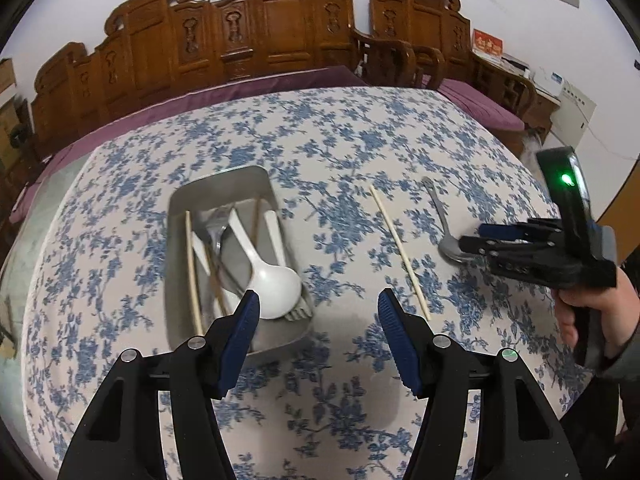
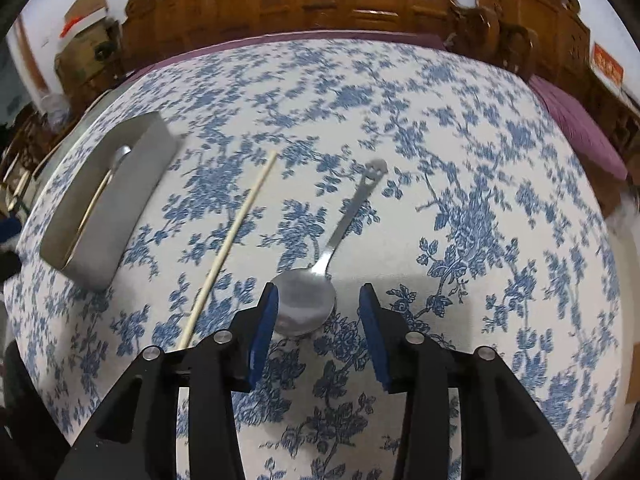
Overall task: Organize utensils
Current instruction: 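Reach the right tool to the loose metal spoon and grasp its handle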
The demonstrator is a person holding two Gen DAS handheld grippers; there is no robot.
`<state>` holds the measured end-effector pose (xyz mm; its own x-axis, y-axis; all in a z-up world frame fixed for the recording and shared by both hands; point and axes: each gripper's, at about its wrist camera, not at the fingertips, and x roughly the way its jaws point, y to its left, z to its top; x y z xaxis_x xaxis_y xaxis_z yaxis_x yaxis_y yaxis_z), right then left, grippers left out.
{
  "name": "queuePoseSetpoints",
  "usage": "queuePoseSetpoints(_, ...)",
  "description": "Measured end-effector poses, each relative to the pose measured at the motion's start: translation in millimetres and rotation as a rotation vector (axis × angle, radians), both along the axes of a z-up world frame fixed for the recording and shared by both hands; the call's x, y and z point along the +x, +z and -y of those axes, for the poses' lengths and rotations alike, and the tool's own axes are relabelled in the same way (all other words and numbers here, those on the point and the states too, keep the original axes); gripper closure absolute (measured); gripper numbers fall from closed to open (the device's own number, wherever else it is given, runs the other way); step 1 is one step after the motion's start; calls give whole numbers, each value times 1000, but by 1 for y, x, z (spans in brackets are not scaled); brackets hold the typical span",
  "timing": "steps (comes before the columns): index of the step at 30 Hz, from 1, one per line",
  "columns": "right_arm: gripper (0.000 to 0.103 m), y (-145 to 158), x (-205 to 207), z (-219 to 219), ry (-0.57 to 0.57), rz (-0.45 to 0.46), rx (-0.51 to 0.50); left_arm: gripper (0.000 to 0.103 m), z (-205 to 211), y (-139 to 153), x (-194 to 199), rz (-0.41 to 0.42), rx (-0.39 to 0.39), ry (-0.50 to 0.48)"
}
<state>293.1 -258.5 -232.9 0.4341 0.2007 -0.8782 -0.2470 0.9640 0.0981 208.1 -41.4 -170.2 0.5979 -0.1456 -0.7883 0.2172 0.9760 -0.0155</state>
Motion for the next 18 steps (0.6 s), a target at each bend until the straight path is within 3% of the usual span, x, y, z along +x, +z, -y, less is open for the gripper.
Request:
queuePoseSetpoints(4,58,-6,9,-5,-14,-25,14,44,9,-6,-1,-14,4,-13)
queuePoseSetpoints(14,58,-16,4,-22,22,-12,-80,44,10,-10,-1,-20,3,-16)
queuePoseSetpoints(18,65,-16,2,-25,26,-10,-85,44,11,-13,0,-26,1,-15)
